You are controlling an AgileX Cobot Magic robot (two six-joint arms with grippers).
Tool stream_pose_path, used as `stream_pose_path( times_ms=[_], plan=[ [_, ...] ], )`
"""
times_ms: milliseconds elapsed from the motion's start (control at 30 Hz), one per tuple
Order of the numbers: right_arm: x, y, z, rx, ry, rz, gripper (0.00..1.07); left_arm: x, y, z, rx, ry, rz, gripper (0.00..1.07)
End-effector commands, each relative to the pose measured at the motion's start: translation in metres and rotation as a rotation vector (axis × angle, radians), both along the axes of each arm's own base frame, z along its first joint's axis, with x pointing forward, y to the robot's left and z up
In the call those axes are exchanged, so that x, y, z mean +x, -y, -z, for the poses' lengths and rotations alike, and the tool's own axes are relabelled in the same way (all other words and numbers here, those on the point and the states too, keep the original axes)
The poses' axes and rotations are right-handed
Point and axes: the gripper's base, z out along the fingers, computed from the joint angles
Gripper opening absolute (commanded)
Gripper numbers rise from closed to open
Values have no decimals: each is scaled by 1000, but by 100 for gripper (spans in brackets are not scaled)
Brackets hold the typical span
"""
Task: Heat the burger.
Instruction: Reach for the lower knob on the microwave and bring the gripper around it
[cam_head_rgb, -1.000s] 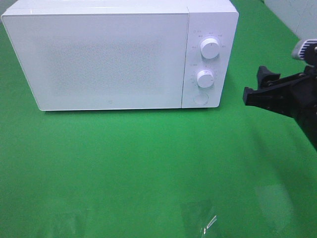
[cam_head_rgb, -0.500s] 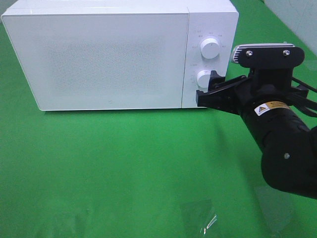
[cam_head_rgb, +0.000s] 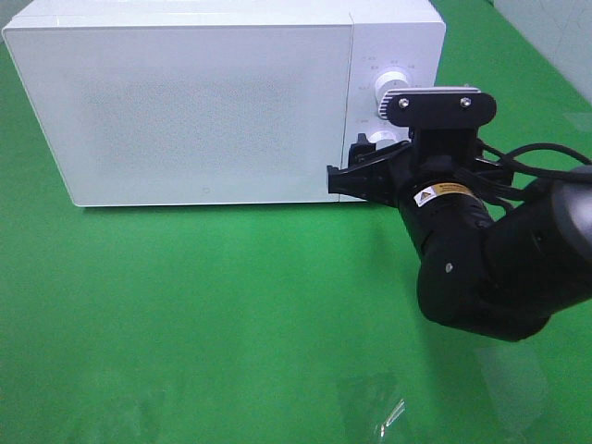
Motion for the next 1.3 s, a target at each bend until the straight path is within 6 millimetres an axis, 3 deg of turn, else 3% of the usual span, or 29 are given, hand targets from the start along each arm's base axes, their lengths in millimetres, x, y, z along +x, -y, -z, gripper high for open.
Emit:
stream_pose_path(
  times_ms=[33,600,1300],
  plan=[
    [12,-6,2,18,-2,3,76,-3,0,1,-3,25,2,96],
    [47,-13,24,0,-38,-4,76,-3,0,1,-3,24,2,96],
    [55,-6,26,-19,-29,10,76,-2,0,1,-3,21,2,96]
  ],
)
